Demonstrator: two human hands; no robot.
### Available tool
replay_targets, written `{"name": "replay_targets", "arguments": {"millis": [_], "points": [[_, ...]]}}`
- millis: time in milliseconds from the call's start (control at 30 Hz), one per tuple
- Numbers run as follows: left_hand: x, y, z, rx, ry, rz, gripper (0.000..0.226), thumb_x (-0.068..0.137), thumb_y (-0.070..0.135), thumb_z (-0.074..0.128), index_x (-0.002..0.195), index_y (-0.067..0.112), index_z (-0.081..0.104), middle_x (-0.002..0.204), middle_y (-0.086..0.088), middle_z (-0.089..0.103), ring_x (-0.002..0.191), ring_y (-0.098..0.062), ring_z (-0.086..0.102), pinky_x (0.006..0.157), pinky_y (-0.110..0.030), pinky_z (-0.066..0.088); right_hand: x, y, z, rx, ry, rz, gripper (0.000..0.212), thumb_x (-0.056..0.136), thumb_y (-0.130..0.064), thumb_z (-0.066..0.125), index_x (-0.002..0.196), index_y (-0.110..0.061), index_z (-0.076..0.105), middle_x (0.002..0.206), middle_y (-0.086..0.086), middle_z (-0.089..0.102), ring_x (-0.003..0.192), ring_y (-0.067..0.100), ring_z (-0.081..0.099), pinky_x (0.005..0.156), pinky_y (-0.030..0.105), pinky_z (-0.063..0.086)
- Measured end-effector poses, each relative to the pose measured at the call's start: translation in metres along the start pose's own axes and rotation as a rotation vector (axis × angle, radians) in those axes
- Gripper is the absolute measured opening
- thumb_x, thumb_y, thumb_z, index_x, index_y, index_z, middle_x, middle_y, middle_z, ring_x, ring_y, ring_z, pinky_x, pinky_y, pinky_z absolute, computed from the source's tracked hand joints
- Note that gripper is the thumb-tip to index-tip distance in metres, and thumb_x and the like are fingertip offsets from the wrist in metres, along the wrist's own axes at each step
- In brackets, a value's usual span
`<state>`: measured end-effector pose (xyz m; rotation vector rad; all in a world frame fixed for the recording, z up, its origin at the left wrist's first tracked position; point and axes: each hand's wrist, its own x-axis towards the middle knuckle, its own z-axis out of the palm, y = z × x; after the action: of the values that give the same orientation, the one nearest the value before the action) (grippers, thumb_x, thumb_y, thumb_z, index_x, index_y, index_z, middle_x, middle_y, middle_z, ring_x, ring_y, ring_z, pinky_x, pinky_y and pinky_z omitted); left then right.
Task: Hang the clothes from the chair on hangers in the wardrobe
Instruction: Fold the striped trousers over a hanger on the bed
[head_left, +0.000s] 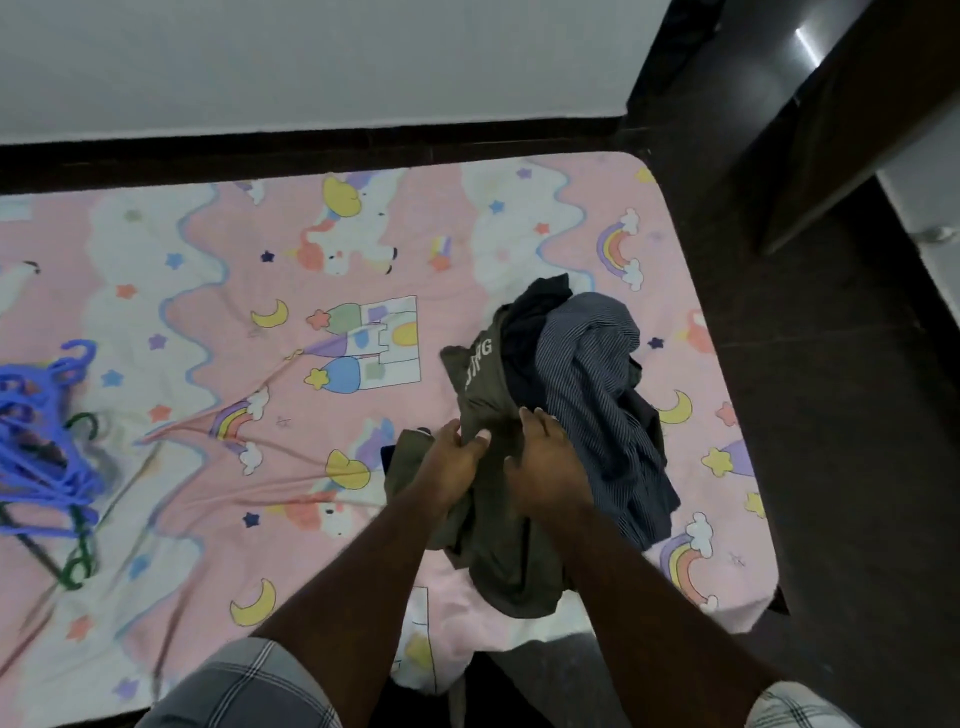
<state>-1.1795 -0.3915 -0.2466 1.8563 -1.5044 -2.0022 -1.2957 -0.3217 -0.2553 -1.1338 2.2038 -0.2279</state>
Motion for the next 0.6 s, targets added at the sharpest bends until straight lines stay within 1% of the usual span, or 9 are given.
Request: {"name": "replay_targets", "arguments": {"millis": [67,133,200,233,300,367,467,533,600], "points": [[0.008,0.004,0.005,-0.026,-0.012,0.037,0.051,0.104,0.031,0.053,0.149,0.013,0.038,0.144,-0.002,0.050,0.115,-0.014,0.048,0.096,-0.030,0.043,0.002,0.006,-0.006,0.074,0.113,-0.005,0.066,0.092,-0.020,0.056,0.153,-0.011,0.034,0.157,0.011,0.036,0.146,0.026,0.030,0.118,0.040,0.030],[0.018,0.006,0.010,-0.001,0.002,0.106,0.057,0.098,0.041,0.060,0.148,0.021,0.039,0.146,-0.005,0.051,0.123,-0.019,0.051,0.107,-0.039,0.045,0.007,0.013,-0.017,0.129,0.277,0.010,0.063,0.090,-0.019,0.060,0.149,-0.008,0.041,0.151,0.014,0.044,0.143,0.028,0.036,0.116,0.039,0.032],[0.034,0.001,0.018,0.068,0.061,0.134,0.085,0.083,0.064,0.067,0.151,0.031,0.030,0.152,-0.003,0.045,0.136,-0.024,0.045,0.113,-0.050,0.040,0.015,0.024,-0.033,0.092,0.401,0.036,0.068,0.088,-0.023,0.066,0.149,-0.010,0.041,0.152,0.016,0.043,0.144,0.032,0.034,0.116,0.044,0.030],[0.039,0.001,0.024,0.151,0.084,0.151,0.100,0.076,0.072,0.068,0.155,0.033,0.021,0.159,-0.004,0.033,0.144,-0.029,0.035,0.117,-0.054,0.034,0.019,0.033,-0.041,0.039,0.410,0.061,0.074,0.086,-0.029,0.068,0.152,-0.014,0.038,0.155,0.016,0.039,0.146,0.034,0.030,0.117,0.049,0.028],[0.040,0.007,0.032,0.403,0.102,0.188,0.116,0.075,0.073,0.069,0.158,0.034,-0.002,0.168,-0.005,0.002,0.153,-0.036,0.005,0.121,-0.059,0.017,0.028,0.049,-0.056,-0.075,0.298,0.127,0.094,0.081,-0.046,0.072,0.157,-0.032,0.018,0.164,0.011,0.019,0.151,0.037,0.014,0.116,0.060,0.022],[0.043,0.009,0.038,0.572,0.092,0.272,0.128,0.071,0.070,0.074,0.154,0.038,-0.018,0.167,-0.004,-0.016,0.151,-0.042,-0.010,0.120,-0.064,0.011,0.039,0.063,-0.065,-0.135,0.129,0.163,0.116,0.072,-0.058,0.076,0.154,-0.047,-0.005,0.167,0.004,-0.001,0.152,0.038,-0.001,0.114,0.068,0.016],[0.062,0.010,0.046,0.632,0.053,0.225,0.144,0.061,0.066,0.083,0.148,0.043,-0.029,0.164,-0.006,-0.026,0.149,-0.049,-0.014,0.117,-0.069,0.013,0.061,0.082,-0.069,-0.180,-0.018,0.162,0.138,0.057,-0.068,0.082,0.145,-0.054,-0.024,0.165,0.001,-0.018,0.150,0.042,-0.010,0.111,0.074,0.013],[0.076,0.011,0.056,0.637,0.051,0.179,0.151,0.056,0.064,0.088,0.146,0.045,-0.032,0.163,-0.009,-0.026,0.149,-0.051,-0.009,0.116,-0.068,0.018,0.076,0.093,-0.065,-0.204,-0.075,0.146,0.142,0.053,-0.073,0.081,0.142,-0.055,-0.028,0.164,0.002,-0.023,0.150,0.043,-0.008,0.110,0.074,0.013],[0.090,0.009,0.067,0.603,0.042,0.185,0.155,0.053,0.059,0.091,0.145,0.047,-0.034,0.163,-0.017,-0.022,0.150,-0.049,-0.003,0.118,-0.064,0.020,0.089,0.103,-0.058,-0.152,-0.128,0.094,0.141,0.056,-0.069,0.082,0.142,-0.056,-0.029,0.164,0.005,-0.023,0.151,0.043,-0.001,0.112,0.071,0.019]]}}
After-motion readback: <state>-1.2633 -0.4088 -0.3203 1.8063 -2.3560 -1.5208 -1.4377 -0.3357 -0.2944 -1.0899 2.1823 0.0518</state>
